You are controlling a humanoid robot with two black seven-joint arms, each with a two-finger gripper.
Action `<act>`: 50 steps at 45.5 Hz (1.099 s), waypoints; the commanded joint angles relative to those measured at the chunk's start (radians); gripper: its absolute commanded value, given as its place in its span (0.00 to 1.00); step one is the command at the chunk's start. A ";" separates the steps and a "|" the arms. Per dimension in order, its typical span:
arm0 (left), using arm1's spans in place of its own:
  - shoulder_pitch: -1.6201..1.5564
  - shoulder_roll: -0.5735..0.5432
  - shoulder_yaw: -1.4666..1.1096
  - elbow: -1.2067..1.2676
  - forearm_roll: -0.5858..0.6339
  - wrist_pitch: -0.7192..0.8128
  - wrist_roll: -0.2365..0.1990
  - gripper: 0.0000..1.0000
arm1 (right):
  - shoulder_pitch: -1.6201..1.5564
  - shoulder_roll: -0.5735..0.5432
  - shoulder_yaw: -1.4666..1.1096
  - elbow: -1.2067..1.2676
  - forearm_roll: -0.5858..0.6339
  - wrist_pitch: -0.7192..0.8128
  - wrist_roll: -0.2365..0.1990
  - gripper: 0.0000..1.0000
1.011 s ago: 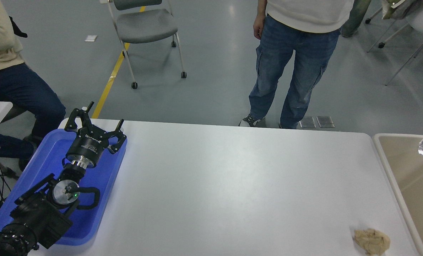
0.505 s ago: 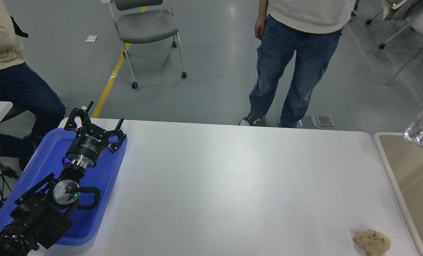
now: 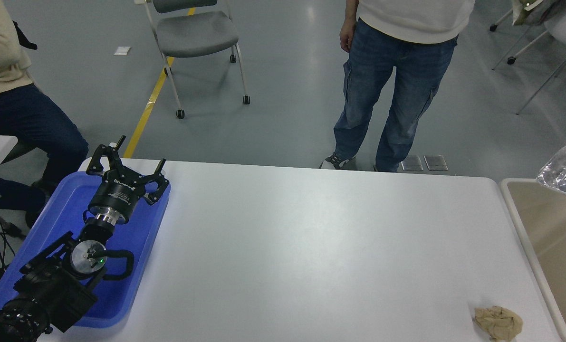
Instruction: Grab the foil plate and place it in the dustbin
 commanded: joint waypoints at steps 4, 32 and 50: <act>0.000 0.000 0.000 0.000 0.001 0.000 0.000 1.00 | -0.203 0.135 0.145 -0.234 0.000 -0.010 -0.002 0.00; 0.000 0.000 0.000 0.000 -0.001 0.000 0.000 1.00 | -0.392 0.292 0.237 -0.355 0.003 -0.189 -0.107 0.00; 0.000 0.000 -0.001 0.000 0.001 0.000 0.000 1.00 | -0.447 0.293 0.257 -0.374 0.053 -0.295 -0.213 0.00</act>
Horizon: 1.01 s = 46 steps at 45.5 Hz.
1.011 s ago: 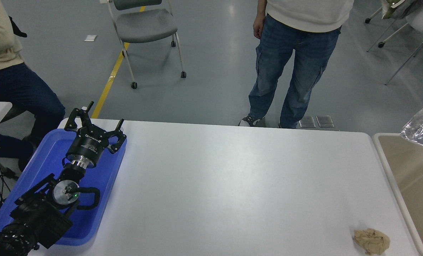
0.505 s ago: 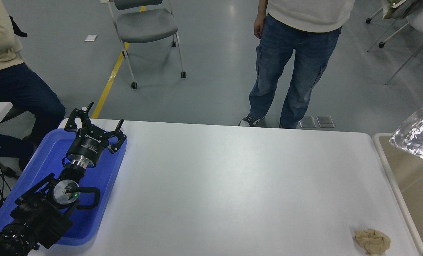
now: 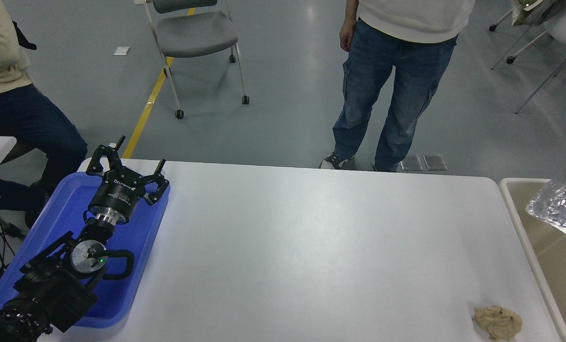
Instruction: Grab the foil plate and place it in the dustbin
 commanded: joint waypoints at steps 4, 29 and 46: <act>0.000 0.000 -0.001 0.000 -0.001 0.000 0.000 1.00 | -0.055 0.008 0.006 -0.010 0.014 -0.054 -0.049 0.00; 0.000 0.000 -0.001 0.000 -0.001 0.000 0.000 1.00 | -0.091 0.029 -0.002 -0.007 0.014 -0.231 -0.043 0.91; 0.000 0.000 0.001 0.000 0.001 0.000 0.000 1.00 | -0.095 0.060 -0.005 -0.051 0.002 -0.272 -0.043 0.97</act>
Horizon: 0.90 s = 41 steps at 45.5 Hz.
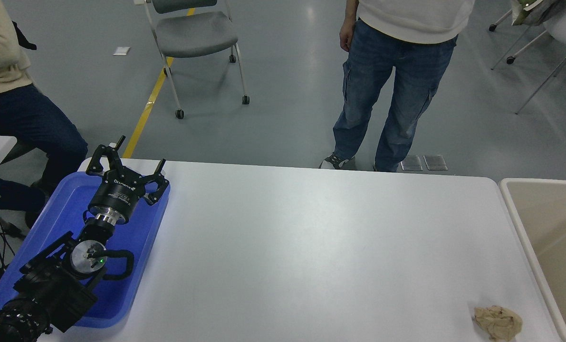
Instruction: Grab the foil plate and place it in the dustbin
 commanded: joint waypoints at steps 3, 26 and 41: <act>0.000 0.000 0.000 0.000 0.001 0.000 0.000 1.00 | -0.011 0.028 0.000 -0.038 -0.001 -0.054 0.000 0.98; 0.000 0.000 0.000 0.000 0.001 0.000 0.000 1.00 | 0.270 -0.261 -0.014 0.552 -0.230 -0.044 0.000 1.00; 0.000 0.000 0.000 0.000 0.001 0.000 0.000 1.00 | 0.668 -0.334 -0.389 0.948 -0.224 -0.002 0.000 1.00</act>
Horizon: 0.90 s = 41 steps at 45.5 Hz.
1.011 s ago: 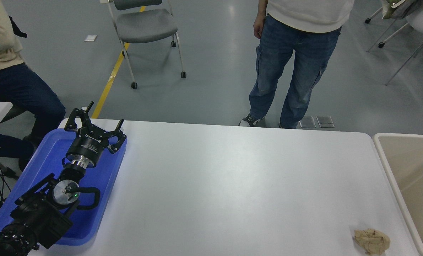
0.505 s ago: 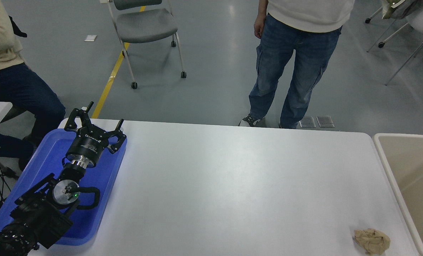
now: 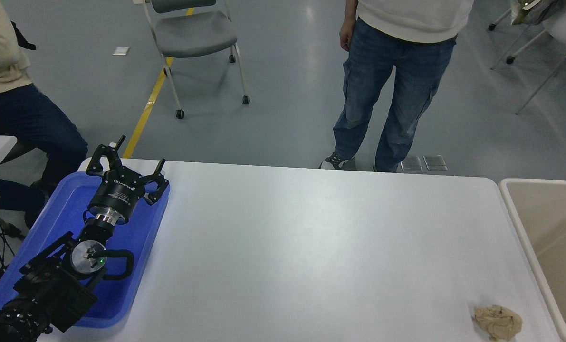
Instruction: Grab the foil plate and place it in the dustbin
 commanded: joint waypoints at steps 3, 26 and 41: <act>0.000 0.000 0.000 0.000 -0.001 0.000 0.000 1.00 | 0.370 -0.066 -0.318 0.356 -0.020 0.046 0.000 1.00; 0.000 0.000 0.000 0.000 0.001 0.000 0.000 1.00 | 0.796 -0.029 -0.481 0.551 -0.019 0.604 -0.002 1.00; 0.000 0.000 0.000 0.000 -0.001 0.000 0.000 1.00 | 1.009 0.090 -0.495 0.678 0.012 0.911 0.000 1.00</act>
